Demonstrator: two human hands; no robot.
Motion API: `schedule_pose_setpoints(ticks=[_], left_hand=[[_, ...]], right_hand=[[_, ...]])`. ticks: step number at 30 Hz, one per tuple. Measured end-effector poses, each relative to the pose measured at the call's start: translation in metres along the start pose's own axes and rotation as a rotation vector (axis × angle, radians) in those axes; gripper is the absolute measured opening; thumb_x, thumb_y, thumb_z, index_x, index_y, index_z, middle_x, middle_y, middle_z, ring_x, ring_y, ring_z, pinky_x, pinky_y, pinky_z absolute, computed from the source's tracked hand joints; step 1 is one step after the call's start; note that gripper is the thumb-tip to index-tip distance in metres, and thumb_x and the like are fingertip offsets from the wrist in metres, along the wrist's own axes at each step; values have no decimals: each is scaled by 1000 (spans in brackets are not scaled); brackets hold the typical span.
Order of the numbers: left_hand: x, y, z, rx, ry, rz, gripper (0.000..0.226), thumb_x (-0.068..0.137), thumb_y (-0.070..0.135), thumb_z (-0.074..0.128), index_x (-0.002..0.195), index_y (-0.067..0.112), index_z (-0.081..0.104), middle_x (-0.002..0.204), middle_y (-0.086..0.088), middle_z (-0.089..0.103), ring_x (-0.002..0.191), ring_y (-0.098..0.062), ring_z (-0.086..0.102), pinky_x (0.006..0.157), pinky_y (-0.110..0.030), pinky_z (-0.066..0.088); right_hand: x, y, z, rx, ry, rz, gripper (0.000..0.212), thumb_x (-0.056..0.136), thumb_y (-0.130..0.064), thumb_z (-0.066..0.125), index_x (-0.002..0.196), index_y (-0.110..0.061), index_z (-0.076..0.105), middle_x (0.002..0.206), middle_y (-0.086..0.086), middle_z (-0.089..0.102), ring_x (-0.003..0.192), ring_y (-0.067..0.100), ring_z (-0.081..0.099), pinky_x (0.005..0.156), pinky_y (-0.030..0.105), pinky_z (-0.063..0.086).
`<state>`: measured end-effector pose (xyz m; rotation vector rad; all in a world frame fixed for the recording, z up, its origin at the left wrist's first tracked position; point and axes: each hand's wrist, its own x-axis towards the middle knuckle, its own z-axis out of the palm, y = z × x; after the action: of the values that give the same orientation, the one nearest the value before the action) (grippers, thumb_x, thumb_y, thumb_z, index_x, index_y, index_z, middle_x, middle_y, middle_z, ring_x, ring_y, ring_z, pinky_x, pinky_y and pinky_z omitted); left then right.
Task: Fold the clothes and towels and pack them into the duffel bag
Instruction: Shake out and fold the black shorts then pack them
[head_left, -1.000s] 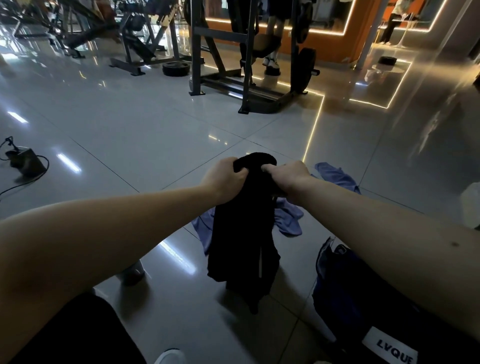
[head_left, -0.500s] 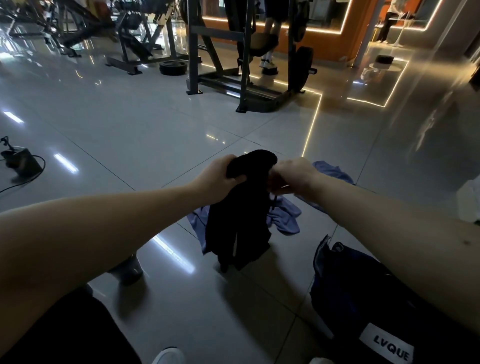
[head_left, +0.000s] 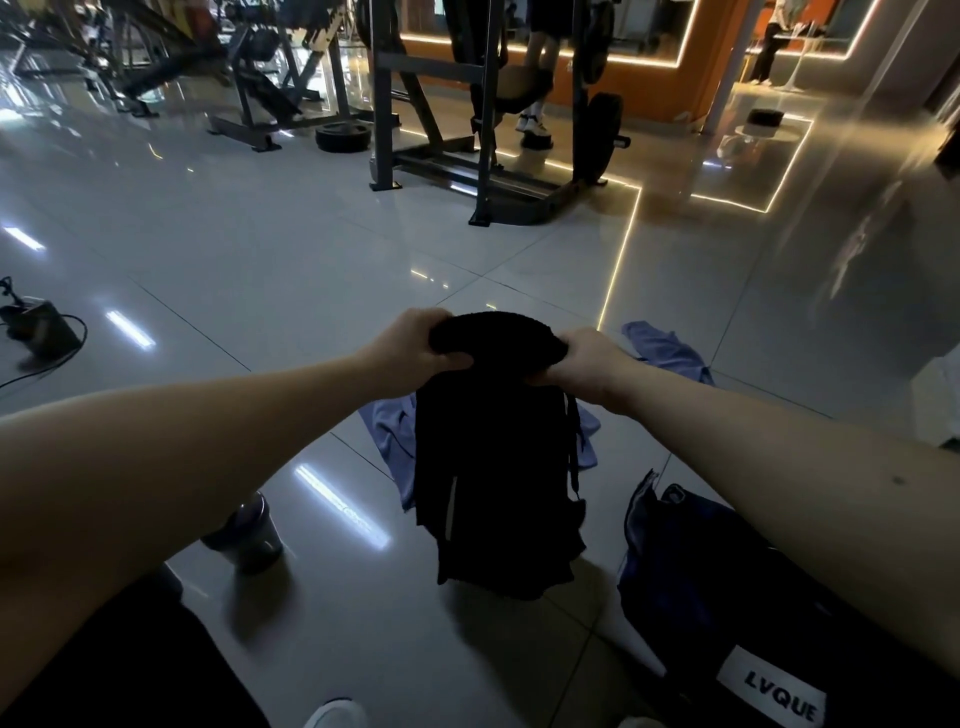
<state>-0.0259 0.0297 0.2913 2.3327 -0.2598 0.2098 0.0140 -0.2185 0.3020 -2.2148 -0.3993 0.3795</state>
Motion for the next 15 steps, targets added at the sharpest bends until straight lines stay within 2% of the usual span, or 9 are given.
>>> schedule_pose_setpoints(ticks=[2,4,6,9,11,13,15], left_hand=[[9,-1,-4,87,-41,-18,26,79,16,83,91,3,64,79,-7,61,71,-15,53,69,-29,43],[22,5,-9,159,-30,-18,26,80,18,82,92,5,64,83,-7,62,76,-20,57,70,-30,43],[35,13,-15,186,19,15,28,82,19,80,99,3,64,91,-10,64,82,-23,60,72,-30,46],[46,24,-27,158,50,85,31,85,20,78,107,7,60,94,-4,61,81,-14,58,67,-20,47],[41,28,-34,132,32,165,30,85,19,78,103,10,56,88,3,57,74,-6,54,64,-15,45],[30,24,-31,170,0,239,31,83,20,78,100,9,53,85,3,56,71,-10,53,65,-23,47],[10,13,-18,236,-51,254,38,80,31,74,105,11,54,90,-1,60,77,-19,58,69,-36,50]], right_hand=[[3,-8,-4,-149,-3,-7,21,84,-20,80,81,-11,61,70,-1,53,64,10,50,43,9,34],[11,-15,-13,-196,47,-19,23,84,-25,79,78,-12,61,68,-1,54,64,12,50,41,10,33],[21,-21,-22,-202,119,-41,26,85,-27,79,72,-18,58,67,-2,54,63,12,51,47,13,37],[32,-21,-33,-130,179,-79,19,84,-25,80,79,-18,64,77,4,63,73,17,61,66,29,48],[28,-18,-34,-167,206,-158,19,85,-25,79,82,-12,66,74,5,60,65,15,56,62,30,43],[15,-14,-29,-280,217,-269,25,84,-28,80,77,-10,63,66,2,54,57,13,47,56,31,35],[0,-5,-18,-382,182,-357,25,84,-28,77,75,-14,58,64,0,53,57,16,47,54,32,34]])
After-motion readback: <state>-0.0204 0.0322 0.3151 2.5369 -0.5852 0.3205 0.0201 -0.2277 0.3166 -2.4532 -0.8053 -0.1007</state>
